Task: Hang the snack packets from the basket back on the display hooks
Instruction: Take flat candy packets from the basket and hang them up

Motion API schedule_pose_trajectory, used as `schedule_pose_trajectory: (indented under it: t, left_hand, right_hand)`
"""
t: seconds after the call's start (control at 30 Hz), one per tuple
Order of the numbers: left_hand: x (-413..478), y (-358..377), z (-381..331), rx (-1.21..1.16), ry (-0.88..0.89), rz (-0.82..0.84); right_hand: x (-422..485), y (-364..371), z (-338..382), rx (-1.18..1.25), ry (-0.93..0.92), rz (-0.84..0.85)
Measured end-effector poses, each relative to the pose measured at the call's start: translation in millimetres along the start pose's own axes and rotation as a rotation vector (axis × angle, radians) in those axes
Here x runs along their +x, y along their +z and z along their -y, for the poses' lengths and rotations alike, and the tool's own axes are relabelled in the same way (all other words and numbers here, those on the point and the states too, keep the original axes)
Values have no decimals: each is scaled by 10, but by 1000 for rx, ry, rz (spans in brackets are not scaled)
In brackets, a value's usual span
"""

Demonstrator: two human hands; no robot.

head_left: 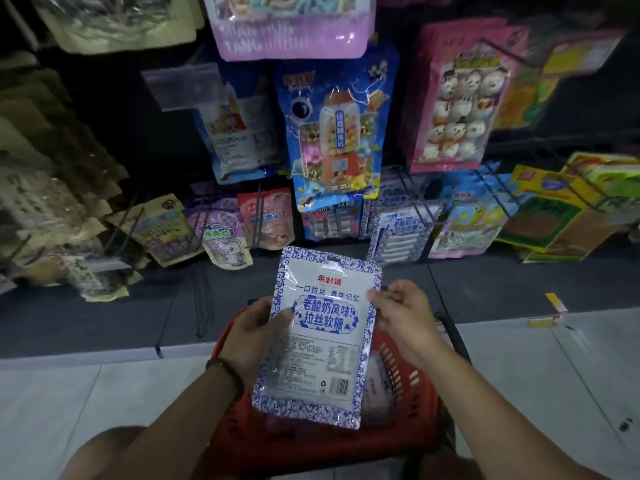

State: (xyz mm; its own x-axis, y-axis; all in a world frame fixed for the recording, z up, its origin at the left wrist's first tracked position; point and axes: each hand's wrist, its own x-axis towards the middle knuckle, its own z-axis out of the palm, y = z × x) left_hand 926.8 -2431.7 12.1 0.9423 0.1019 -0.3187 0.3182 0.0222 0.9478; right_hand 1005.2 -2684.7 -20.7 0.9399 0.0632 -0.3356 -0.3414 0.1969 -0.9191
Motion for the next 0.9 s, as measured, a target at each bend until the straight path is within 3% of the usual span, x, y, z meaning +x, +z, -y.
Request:
schedule_pose_trajectory:
  t: [0.17, 0.33, 0.4, 0.47, 0.53, 0.63, 0.73, 0.9]
  left_hand:
    - [18, 156, -268, -110, 21, -111]
    - [150, 293, -419, -59, 65, -171]
    - [162, 362, -428, 86, 78, -255]
    - [141, 431, -368, 399, 164, -391]
    - [48, 579, -327, 610, 268, -370]
    - [-30, 848, -376, 528, 173, -189]
    - [14, 1058, -381, 453, 116, -71]
    - [71, 1143, -332, 294, 183, -251]
  right_hand:
    - [-106, 11, 210, 61, 54, 243]
    - [-82, -17, 341, 57, -83, 223]
    - [-68, -64, 381, 27, -100, 200]
    - [-80, -119, 382, 13, -121, 176]
    - [-59, -122, 351, 9, -136, 139]
    - [-85, -83, 313, -51, -213, 110]
    - [-118, -59, 294, -90, -240, 188]
    - [-294, 23, 387, -63, -159, 258]
